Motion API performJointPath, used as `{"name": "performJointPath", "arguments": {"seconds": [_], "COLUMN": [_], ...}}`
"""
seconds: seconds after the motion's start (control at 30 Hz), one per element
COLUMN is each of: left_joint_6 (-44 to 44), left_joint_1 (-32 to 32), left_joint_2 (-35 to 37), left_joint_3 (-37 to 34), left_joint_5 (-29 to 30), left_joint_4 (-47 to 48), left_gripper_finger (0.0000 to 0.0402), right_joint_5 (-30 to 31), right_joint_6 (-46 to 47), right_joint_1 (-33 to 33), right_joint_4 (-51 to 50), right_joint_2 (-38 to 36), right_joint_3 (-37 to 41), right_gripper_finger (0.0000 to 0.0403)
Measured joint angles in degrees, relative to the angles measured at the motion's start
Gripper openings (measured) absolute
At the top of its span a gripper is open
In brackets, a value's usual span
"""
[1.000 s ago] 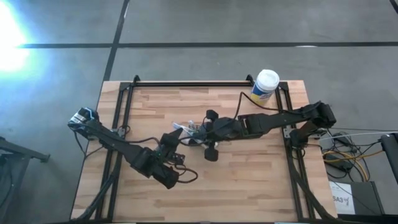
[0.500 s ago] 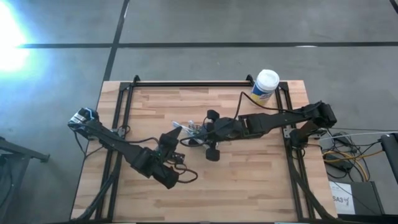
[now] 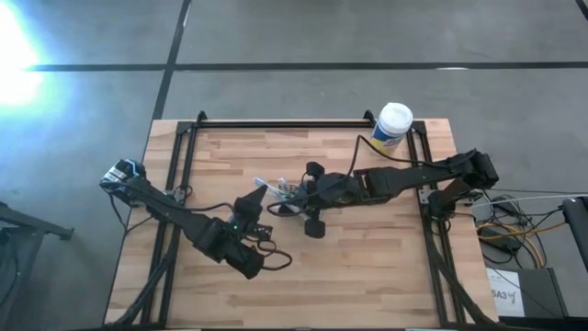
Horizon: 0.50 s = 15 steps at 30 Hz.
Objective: Pick & Place toothbrushing station
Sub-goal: Put the blue toothbrush into the black mesh organizer
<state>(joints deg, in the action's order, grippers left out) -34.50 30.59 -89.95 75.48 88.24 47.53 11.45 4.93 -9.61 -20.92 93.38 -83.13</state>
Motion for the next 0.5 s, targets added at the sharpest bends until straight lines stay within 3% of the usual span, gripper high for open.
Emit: {"name": "performJointPath", "arguments": {"seconds": [0.17, 0.5], "left_joint_6": [-0.2, -0.4], "left_joint_1": [0.0, 0.0], "left_joint_2": [0.0, 0.0], "left_joint_3": [0.0, 0.0], "left_joint_5": [1.7, 2.0], "left_joint_4": [0.0, -0.3], "left_gripper_finger": [0.0003, 0.0001], "right_joint_5": [-3.3, -4.6], "right_joint_6": [-0.2, 5.8], "right_joint_1": [0.2, 2.8], "right_joint_4": [0.2, 0.4], "right_joint_2": [0.0, -0.3], "right_joint_3": [0.0, 0.0], "right_gripper_finger": [0.0034, 0.0201]}}
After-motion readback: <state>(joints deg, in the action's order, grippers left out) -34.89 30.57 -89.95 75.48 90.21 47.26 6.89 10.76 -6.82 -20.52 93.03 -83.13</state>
